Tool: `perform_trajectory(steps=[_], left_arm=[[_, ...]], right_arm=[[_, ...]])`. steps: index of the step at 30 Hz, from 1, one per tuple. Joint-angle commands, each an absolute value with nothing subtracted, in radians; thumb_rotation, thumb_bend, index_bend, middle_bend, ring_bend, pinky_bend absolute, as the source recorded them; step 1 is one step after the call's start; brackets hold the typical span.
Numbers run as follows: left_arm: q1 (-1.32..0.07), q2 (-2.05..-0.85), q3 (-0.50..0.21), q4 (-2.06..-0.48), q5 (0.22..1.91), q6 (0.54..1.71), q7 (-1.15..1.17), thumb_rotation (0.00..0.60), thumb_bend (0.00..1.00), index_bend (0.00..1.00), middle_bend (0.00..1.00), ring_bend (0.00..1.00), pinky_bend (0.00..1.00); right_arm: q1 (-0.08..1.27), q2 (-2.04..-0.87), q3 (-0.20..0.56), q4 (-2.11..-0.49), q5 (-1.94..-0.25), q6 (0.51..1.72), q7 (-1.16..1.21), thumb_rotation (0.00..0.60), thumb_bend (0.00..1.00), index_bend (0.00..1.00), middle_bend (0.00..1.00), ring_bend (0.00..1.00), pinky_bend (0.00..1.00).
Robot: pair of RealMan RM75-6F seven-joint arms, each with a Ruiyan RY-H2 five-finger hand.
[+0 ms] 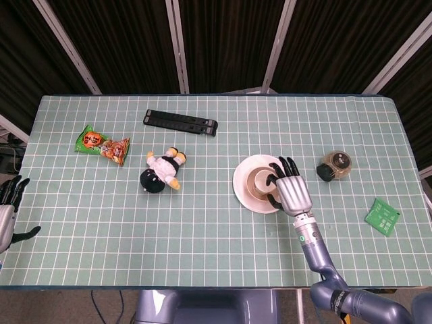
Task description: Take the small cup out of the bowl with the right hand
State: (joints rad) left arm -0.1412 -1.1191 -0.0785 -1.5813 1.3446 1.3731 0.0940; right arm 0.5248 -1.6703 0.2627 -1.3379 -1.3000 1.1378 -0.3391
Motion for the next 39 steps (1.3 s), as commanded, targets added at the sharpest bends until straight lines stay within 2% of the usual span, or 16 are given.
perform_trajectory(steps=[1, 7, 15, 20, 24, 30, 35, 39], left_arm=[[-0.141, -1.119, -0.079, -1.582, 1.344, 1.374, 0.094, 0.600, 0.00, 0.00, 0.00, 0.00, 0.00], [-0.141, -1.117, -0.080, -1.583, 1.339, 1.372, 0.090, 0.600, 0.00, 0.00, 0.00, 0.00, 0.00], [-0.141, -1.115, -0.081, -1.581, 1.341, 1.372, 0.081, 0.600, 0.00, 0.00, 0.00, 0.00, 0.00], [-0.142, -1.116, -0.081, -1.579, 1.341, 1.370, 0.082, 0.600, 0.00, 0.00, 0.00, 0.00, 0.00], [-0.143, -1.117, -0.080, -1.580, 1.341, 1.369, 0.084, 0.600, 0.00, 0.00, 0.00, 0.00, 0.00], [-0.141, -1.117, -0.079, -1.584, 1.344, 1.376, 0.091, 0.600, 0.00, 0.00, 0.00, 0.00, 0.00], [-0.140, -1.117, -0.079, -1.589, 1.345, 1.379, 0.098, 0.600, 0.00, 0.00, 0.00, 0.00, 0.00], [-0.142, -1.121, -0.079, -1.593, 1.344, 1.380, 0.114, 0.600, 0.00, 0.00, 0.00, 0.00, 0.00]], right_arm=[[0.533, -1.678, 0.261, -1.327, -1.288, 1.129, -0.343, 0.600, 0.26, 0.49, 0.17, 0.00, 0.00], [0.550, -1.702, 0.253, -1.294, -1.286, 1.126, -0.332, 0.600, 0.29, 0.50, 0.19, 0.00, 0.00], [0.562, -1.727, 0.238, -1.254, -1.283, 1.124, -0.311, 0.600, 0.43, 0.58, 0.24, 0.00, 0.00], [0.561, -1.710, 0.236, -1.278, -1.307, 1.156, -0.306, 0.600, 0.45, 0.60, 0.26, 0.00, 0.00], [0.549, -1.665, 0.245, -1.338, -1.333, 1.206, -0.302, 0.600, 0.45, 0.61, 0.26, 0.00, 0.00], [0.474, -1.519, 0.243, -1.461, -1.370, 1.322, -0.292, 0.600, 0.44, 0.61, 0.26, 0.00, 0.00], [0.424, -1.461, 0.227, -1.462, -1.346, 1.340, -0.252, 0.600, 0.43, 0.61, 0.26, 0.00, 0.00], [0.378, -1.449, 0.195, -1.383, -1.304, 1.315, -0.168, 0.600, 0.43, 0.61, 0.26, 0.00, 0.00]])
